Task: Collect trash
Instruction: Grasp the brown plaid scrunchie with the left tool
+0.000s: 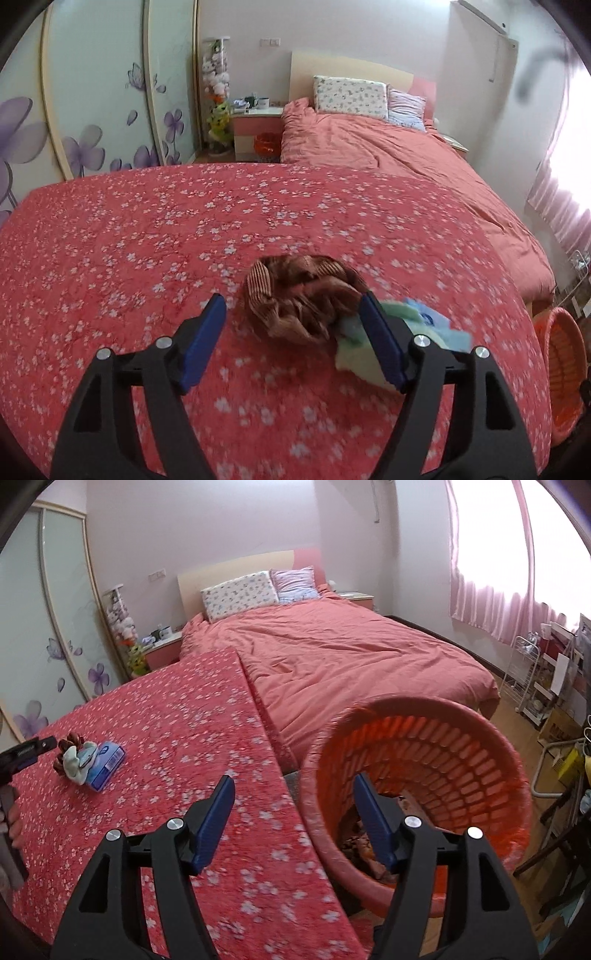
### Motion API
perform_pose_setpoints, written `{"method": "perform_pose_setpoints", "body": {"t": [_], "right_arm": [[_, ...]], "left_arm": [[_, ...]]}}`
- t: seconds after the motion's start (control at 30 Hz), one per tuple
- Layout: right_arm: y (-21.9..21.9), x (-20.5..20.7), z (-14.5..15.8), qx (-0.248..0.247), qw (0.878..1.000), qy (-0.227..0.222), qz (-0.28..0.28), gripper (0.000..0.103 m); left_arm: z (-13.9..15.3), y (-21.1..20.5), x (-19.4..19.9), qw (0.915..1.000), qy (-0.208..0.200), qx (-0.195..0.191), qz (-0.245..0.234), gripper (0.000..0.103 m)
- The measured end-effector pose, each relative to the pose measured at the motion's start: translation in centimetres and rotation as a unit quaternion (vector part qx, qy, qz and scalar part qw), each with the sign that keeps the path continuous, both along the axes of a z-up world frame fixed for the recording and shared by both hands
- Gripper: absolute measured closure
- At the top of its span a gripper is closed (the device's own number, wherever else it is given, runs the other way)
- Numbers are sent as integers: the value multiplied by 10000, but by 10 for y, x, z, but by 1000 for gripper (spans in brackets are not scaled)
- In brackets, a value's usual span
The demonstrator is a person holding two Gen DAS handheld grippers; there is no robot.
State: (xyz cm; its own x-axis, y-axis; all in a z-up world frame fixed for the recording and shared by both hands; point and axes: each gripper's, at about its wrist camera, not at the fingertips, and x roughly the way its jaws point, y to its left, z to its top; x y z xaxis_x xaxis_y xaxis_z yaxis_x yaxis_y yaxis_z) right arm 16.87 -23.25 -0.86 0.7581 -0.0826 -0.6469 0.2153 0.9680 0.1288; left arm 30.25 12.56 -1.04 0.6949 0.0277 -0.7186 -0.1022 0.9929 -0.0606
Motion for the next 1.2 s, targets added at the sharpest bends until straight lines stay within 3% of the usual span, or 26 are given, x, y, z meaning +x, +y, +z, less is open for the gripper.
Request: {"method": "perform_pose_setpoints", "body": {"t": [0.3,0.43,0.57,0.73,0.83,0.9,0.97,1.03,1.2], "right_arm": [[17,13,-6,-33,9997,125,222,37],[22,12,-11,-72,9994,194,293,37],[26,12,-13,-52,9991,248,338,37],[32,11,-9,-95,9987,235,435,37],[37,11,-7,-122,9985,210,497,37],[39,12,-7,-127,9983,210,536,37],[42,13,-9,-141,9980,231,573,37],[44,14,-10,-148,9978,250,594,37],[44,15,-10,-180,9976,275,609,37]], "left_arm": [[-30,7,37,9985,429,-331,-79,31],[-34,9,35,9976,402,-543,-177,58],[-34,6,31,9987,293,-340,-246,85],[-29,17,25,9991,188,-376,-109,95],[-25,27,21,9993,163,-324,-100,94],[-27,30,21,9993,175,-306,-85,86],[-28,32,21,9991,167,-384,-41,63],[-31,28,24,9992,189,-349,14,53],[-40,16,30,9996,246,-157,-22,54]]}}
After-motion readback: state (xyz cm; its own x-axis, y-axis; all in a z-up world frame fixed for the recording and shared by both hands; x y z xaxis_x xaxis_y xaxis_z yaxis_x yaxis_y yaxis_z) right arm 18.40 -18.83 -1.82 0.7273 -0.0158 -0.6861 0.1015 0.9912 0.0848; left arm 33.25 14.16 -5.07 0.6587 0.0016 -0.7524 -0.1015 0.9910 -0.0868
